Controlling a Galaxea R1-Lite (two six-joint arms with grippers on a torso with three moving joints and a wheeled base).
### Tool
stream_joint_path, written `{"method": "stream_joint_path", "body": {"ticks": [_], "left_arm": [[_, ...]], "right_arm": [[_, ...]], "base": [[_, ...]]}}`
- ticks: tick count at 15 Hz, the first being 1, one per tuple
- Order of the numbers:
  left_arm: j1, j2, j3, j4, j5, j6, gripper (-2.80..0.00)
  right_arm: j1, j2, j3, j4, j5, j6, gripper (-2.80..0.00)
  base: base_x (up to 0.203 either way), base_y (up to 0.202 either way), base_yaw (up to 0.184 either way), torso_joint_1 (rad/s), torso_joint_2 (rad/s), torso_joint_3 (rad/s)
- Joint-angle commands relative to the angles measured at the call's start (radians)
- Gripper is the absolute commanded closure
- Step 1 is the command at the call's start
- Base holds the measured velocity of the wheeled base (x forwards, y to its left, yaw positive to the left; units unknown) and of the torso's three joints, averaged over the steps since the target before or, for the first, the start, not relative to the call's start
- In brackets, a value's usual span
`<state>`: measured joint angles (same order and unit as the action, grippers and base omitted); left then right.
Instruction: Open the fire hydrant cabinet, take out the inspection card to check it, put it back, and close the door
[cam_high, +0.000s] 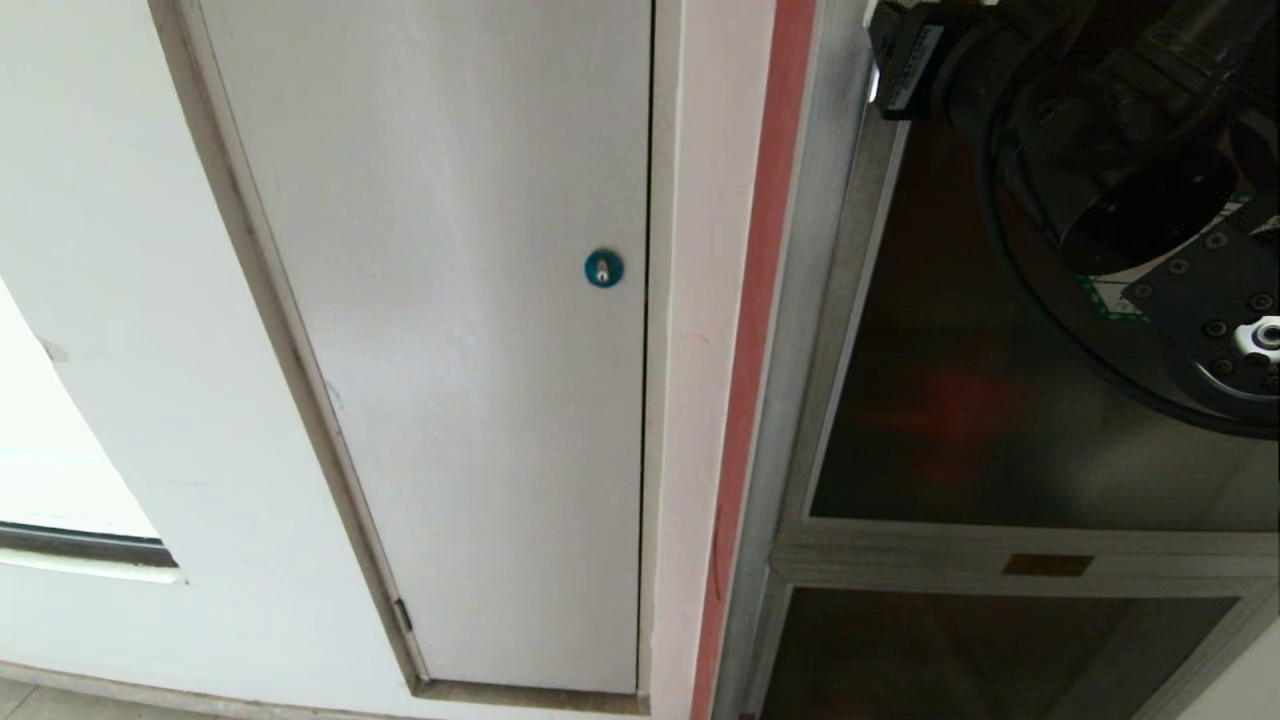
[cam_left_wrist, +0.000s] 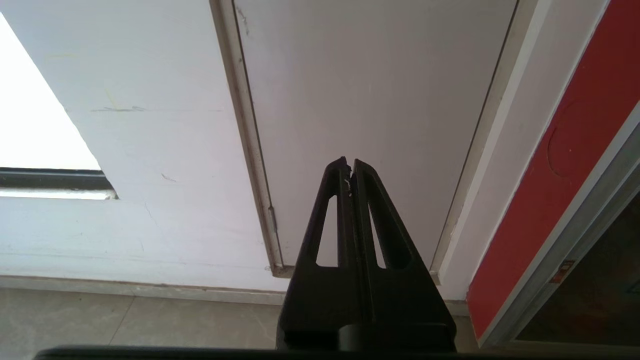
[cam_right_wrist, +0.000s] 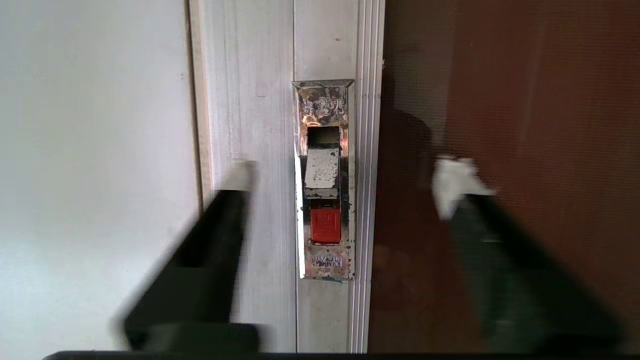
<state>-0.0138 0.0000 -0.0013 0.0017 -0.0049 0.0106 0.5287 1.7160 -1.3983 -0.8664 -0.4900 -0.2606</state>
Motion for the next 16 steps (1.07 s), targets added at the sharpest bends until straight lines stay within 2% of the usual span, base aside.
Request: {"method": "stream_joint_path", "body": {"ticks": [1,8,16], "left_arm": [[0.0,0.0,0.0,0.0,0.0,0.0,0.0],[0.0,0.0,0.0,0.0,0.0,0.0,0.0],[0.0,0.002,0.0,0.0,0.0,0.0,0.0]], "right_arm": [[-0.002,0.004,-0.001,0.002,-0.002,-0.002,0.0],[-0.004,0.024,-0.064,0.058,0.014,-0.002,0.0],[-0.001,-0.013,-0.048,0.06,0.013,-0.001,0.0]], "base": [[0.0,0.0,0.0,0.0,0.0,0.0],[0.0,0.0,0.0,0.0,0.0,0.0],[0.0,0.0,0.0,0.0,0.0,0.0]]}}
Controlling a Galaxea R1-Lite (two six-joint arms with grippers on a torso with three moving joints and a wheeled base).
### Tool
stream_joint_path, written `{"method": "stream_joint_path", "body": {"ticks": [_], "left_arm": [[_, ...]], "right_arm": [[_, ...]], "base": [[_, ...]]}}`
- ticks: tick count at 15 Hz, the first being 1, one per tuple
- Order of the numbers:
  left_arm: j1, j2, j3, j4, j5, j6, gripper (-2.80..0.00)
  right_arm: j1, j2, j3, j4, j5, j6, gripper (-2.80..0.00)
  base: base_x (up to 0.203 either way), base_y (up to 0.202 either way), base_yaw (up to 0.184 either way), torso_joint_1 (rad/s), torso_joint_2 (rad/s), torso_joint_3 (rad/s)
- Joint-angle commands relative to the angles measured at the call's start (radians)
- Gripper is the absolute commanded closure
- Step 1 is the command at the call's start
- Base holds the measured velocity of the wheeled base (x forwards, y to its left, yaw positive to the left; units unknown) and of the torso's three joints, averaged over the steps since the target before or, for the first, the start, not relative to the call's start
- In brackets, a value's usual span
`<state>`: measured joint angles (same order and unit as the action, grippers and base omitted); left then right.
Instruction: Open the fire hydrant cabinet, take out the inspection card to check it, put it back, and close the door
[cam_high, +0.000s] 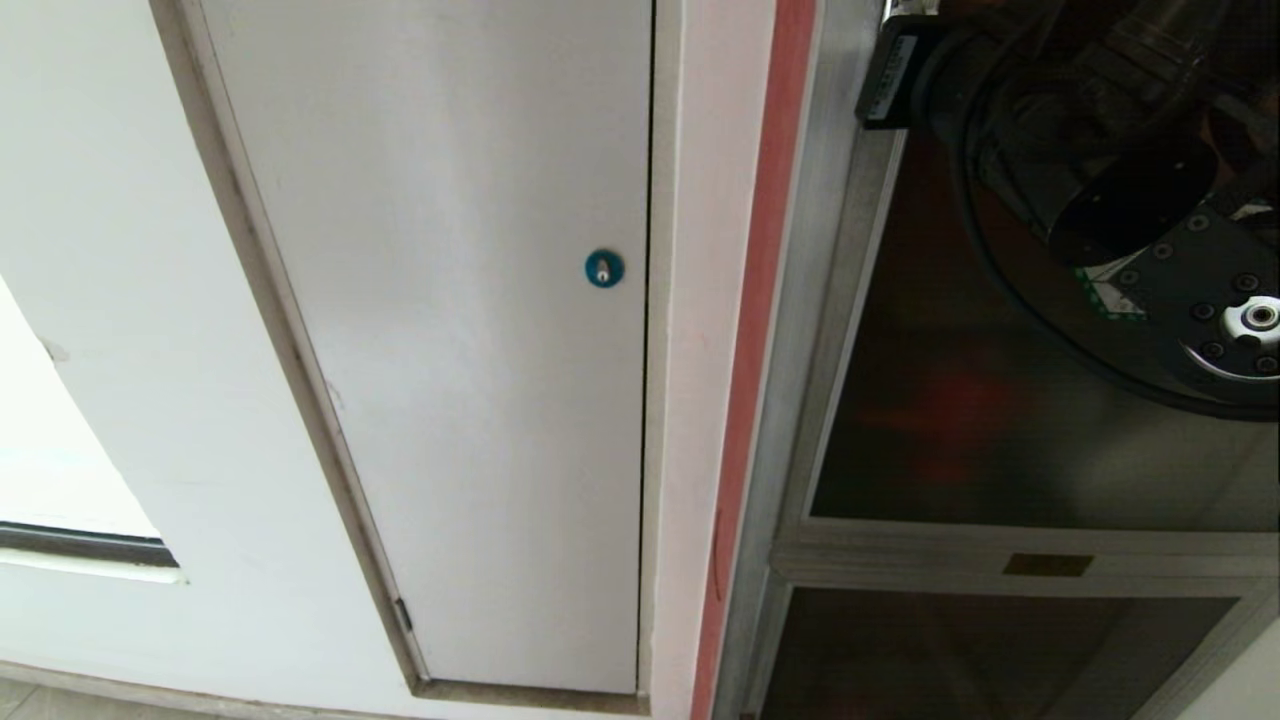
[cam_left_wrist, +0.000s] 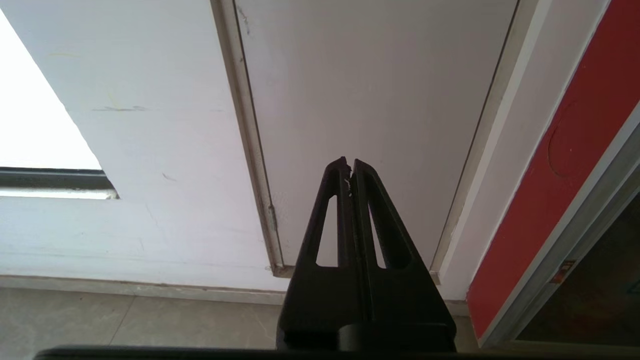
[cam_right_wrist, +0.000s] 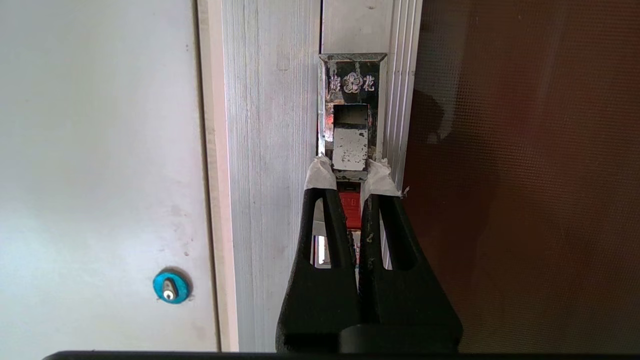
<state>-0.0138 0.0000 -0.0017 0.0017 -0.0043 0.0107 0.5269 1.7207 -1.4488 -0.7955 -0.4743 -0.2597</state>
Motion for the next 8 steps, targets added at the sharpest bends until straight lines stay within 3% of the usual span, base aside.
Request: {"method": "stream_joint_path", "body": {"ticks": [1,8], "left_arm": [[0.0,0.0,0.0,0.0,0.0,0.0,0.0],[0.0,0.0,0.0,0.0,0.0,0.0,0.0]], "right_arm": [[0.004,-0.033,0.007,-0.01,-0.004,-0.001,0.0],[0.046,-0.173,0.132,0.025,-0.004,0.0,0.0]], "base": [[0.0,0.0,0.0,0.0,0.0,0.0],[0.0,0.0,0.0,0.0,0.0,0.0]]}}
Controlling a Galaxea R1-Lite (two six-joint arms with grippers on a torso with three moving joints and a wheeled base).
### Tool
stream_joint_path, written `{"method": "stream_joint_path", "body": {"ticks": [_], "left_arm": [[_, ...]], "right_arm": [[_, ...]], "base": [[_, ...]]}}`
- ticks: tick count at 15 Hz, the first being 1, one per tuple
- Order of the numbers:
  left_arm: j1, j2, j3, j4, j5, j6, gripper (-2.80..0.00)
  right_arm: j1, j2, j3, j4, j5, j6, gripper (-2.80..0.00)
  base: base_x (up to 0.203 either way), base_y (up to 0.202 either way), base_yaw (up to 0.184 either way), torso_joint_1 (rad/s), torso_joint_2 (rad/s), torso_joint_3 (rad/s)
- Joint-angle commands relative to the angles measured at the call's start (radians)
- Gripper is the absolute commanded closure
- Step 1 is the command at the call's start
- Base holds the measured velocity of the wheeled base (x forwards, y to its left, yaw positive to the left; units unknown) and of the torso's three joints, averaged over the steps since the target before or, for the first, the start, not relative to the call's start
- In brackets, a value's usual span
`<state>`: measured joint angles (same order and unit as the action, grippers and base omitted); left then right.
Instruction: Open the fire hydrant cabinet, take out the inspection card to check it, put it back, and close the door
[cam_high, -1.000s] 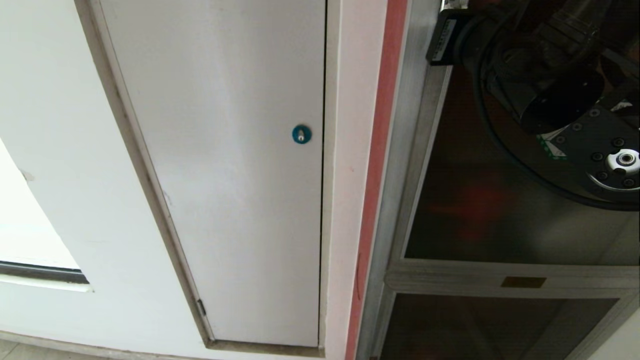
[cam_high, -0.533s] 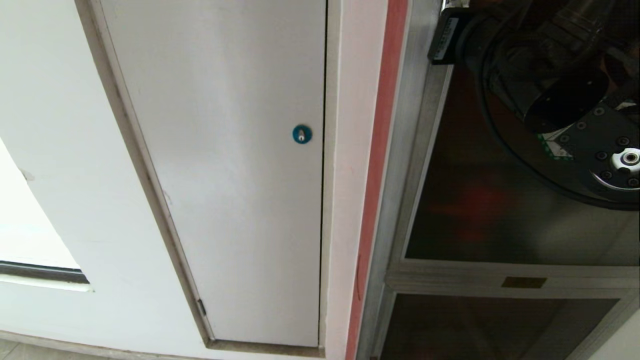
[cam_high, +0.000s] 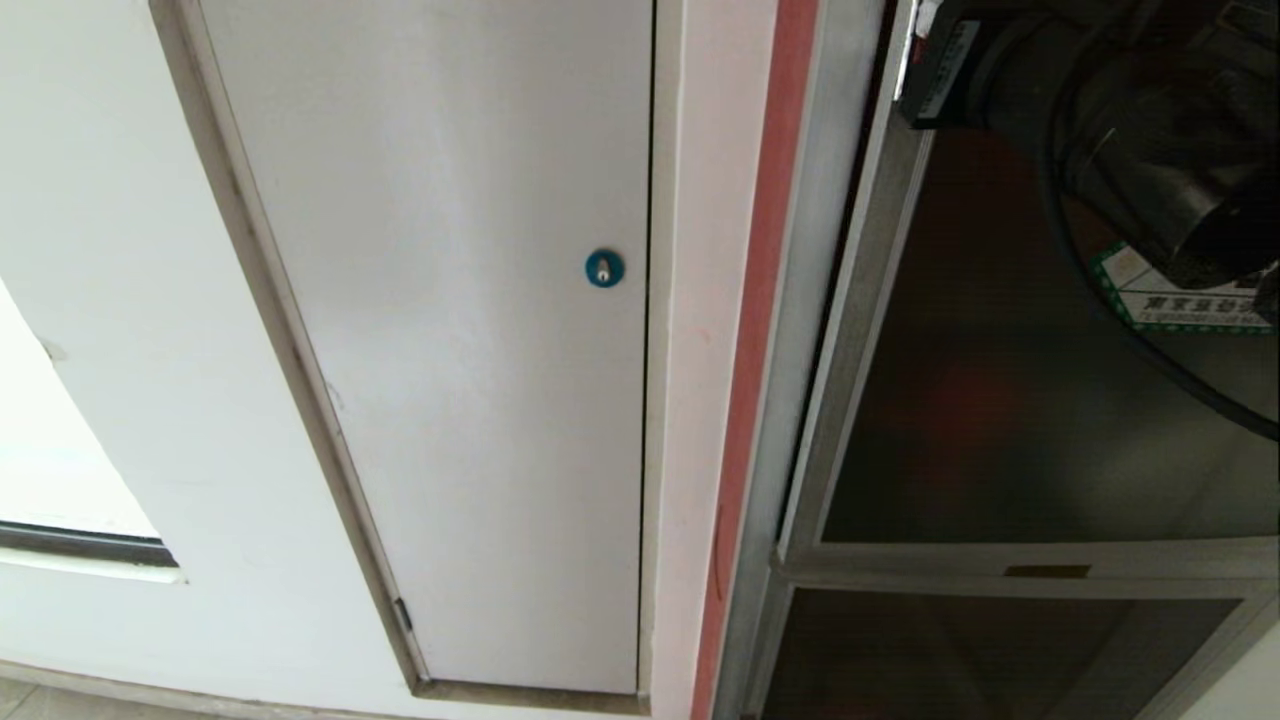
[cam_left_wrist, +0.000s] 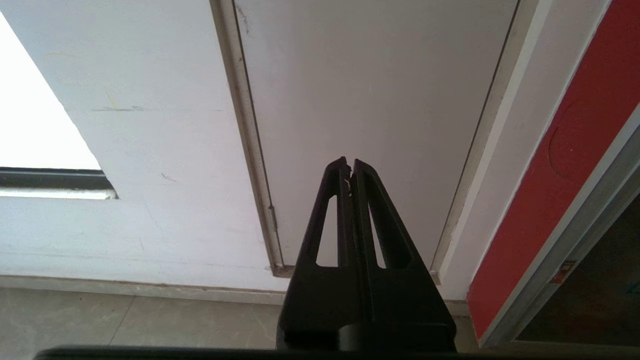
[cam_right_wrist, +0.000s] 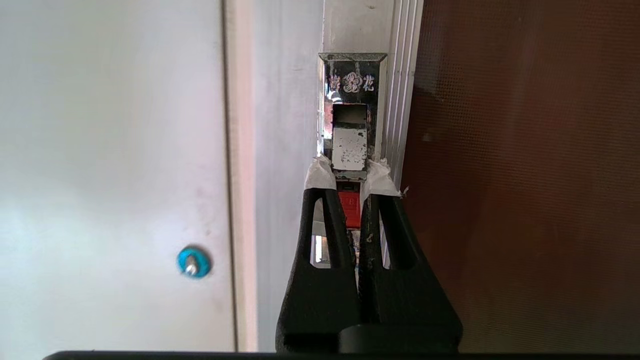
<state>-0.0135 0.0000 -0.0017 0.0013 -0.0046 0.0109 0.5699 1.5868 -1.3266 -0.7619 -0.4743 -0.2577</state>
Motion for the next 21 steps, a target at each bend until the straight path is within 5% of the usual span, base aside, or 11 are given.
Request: {"method": "stream_joint_path", "body": {"ticks": [1,18,19,21], "left_arm": [[0.0,0.002,0.0,0.0,0.0,0.0,0.0],[0.0,0.002,0.0,0.0,0.0,0.0,0.0],[0.0,0.0,0.0,0.0,0.0,0.0,0.0],[0.0,0.0,0.0,0.0,0.0,0.0,0.0]], "right_arm": [[0.008,-0.058,0.024,-0.008,-0.004,-0.002,0.0],[0.045,-0.201,0.148,0.075,-0.006,-0.001,0.0],[0.047,-0.202,0.148,0.075,-0.006,-0.002,-2.8],[0.047,-0.211,0.148,0.075,-0.004,-0.002,-2.8]], "base": [[0.0,0.0,0.0,0.0,0.0,0.0],[0.0,0.0,0.0,0.0,0.0,0.0],[0.0,0.0,0.0,0.0,0.0,0.0],[0.0,0.0,0.0,0.0,0.0,0.0]]}}
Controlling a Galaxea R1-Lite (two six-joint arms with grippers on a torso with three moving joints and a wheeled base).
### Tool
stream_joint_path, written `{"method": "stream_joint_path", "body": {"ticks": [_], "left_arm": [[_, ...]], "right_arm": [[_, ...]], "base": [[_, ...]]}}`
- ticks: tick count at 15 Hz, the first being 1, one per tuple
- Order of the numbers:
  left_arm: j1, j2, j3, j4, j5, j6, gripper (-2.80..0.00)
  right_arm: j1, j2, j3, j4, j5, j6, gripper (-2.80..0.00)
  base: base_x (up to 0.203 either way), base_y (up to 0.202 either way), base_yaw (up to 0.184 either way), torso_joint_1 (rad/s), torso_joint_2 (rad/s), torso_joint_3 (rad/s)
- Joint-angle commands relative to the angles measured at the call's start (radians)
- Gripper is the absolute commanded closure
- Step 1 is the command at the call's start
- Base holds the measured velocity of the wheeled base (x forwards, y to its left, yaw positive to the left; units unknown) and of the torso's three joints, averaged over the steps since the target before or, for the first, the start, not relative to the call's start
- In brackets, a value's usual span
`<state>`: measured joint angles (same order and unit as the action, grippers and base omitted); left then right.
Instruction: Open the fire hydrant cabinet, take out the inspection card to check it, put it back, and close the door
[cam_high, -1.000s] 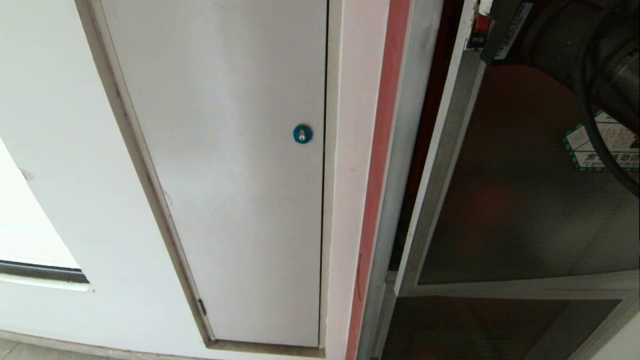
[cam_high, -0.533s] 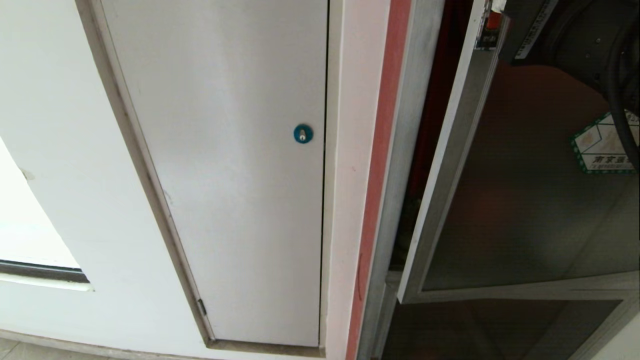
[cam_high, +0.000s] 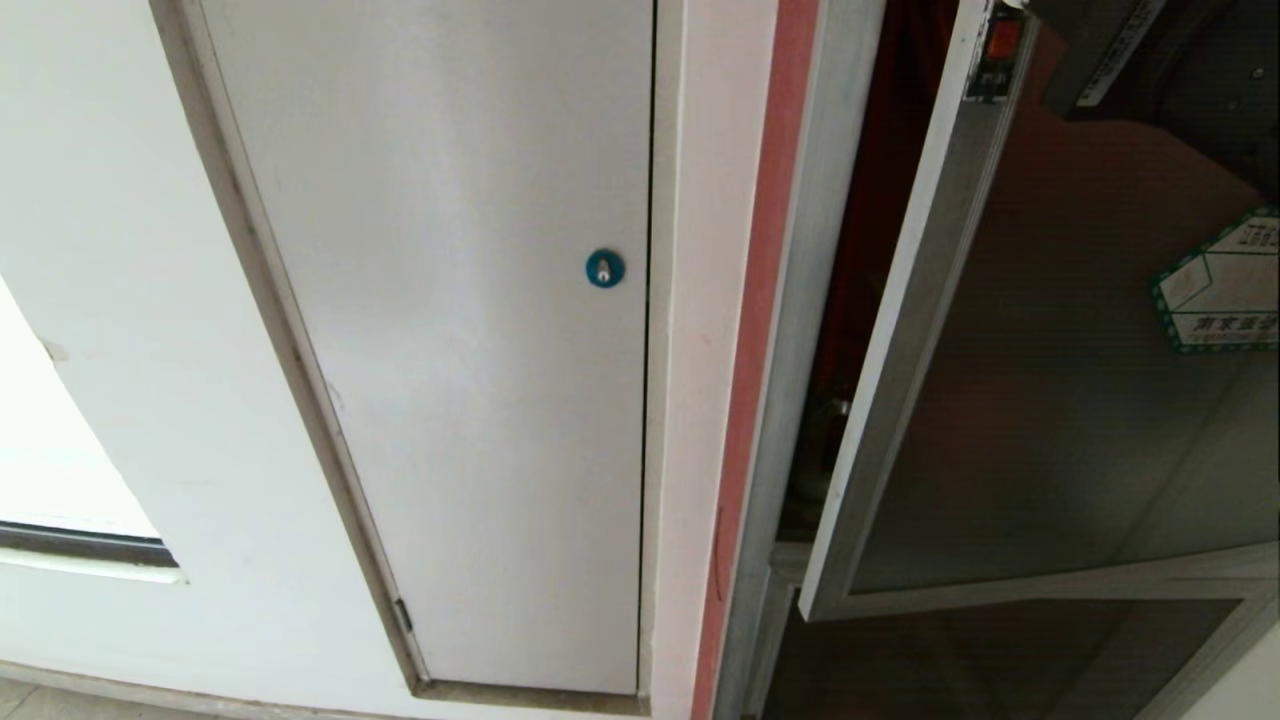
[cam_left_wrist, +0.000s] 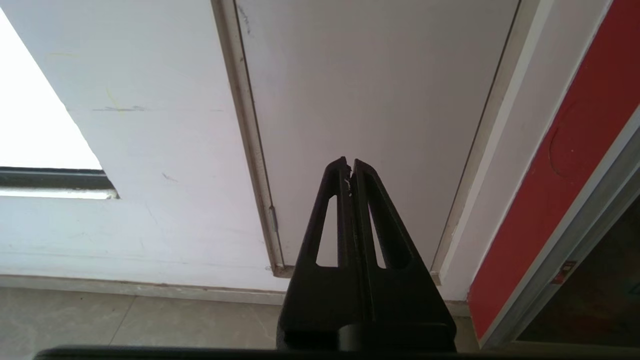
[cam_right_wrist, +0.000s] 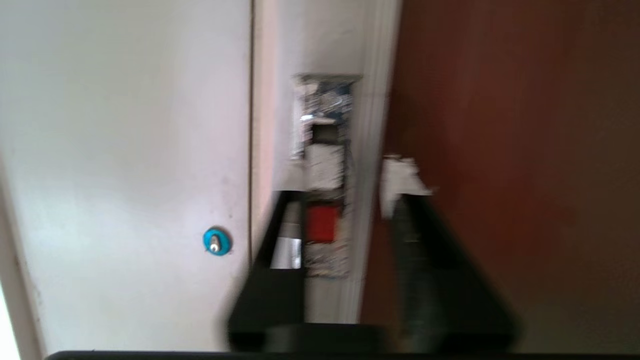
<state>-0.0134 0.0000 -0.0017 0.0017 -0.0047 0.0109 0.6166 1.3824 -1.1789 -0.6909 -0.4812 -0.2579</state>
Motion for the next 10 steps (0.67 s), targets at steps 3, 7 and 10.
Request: {"method": "stream_joint_path", "body": {"ticks": [3,7,10], "left_arm": [[0.0,0.001,0.0,0.0,0.0,0.0,0.0],[0.0,0.001,0.0,0.0,0.0,0.0,0.0],[0.0,0.002,0.0,0.0,0.0,0.0,0.0]], "right_arm": [[0.009,-0.015,0.004,0.004,0.002,-0.003,-2.8],[0.044,-0.064,0.052,0.007,0.001,-0.004,-2.8],[0.06,-0.138,0.127,0.007,0.001,-0.005,-2.8]], "base": [[0.0,0.0,0.0,0.0,0.0,0.0],[0.0,0.0,0.0,0.0,0.0,0.0],[0.0,0.0,0.0,0.0,0.0,0.0]]}}
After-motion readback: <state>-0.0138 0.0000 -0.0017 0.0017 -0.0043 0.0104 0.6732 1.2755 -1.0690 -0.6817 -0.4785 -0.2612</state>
